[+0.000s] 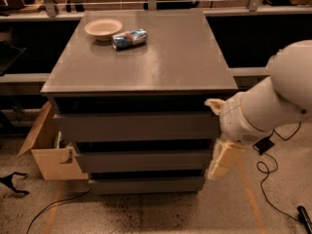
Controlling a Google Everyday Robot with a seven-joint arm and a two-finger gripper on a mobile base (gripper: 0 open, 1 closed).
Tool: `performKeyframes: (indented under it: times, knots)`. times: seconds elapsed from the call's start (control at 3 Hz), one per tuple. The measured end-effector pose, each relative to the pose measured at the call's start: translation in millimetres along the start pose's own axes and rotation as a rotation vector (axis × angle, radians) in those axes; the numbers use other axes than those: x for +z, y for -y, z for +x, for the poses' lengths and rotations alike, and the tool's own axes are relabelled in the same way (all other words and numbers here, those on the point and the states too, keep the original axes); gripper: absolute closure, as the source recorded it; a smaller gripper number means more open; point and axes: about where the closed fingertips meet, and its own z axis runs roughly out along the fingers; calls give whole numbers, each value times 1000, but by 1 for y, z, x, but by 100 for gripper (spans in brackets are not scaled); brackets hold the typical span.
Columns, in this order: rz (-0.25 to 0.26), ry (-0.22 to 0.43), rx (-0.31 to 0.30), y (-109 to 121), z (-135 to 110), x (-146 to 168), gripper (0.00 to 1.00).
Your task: Open top drawer
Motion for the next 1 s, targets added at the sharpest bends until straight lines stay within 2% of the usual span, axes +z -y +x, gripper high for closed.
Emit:
performKeyframes:
  times: [0.33,1.0]
  knots:
    - [-3,-17,-32,6,-4,30,0]
    - [24,-42,-66,30,-12,74,0]
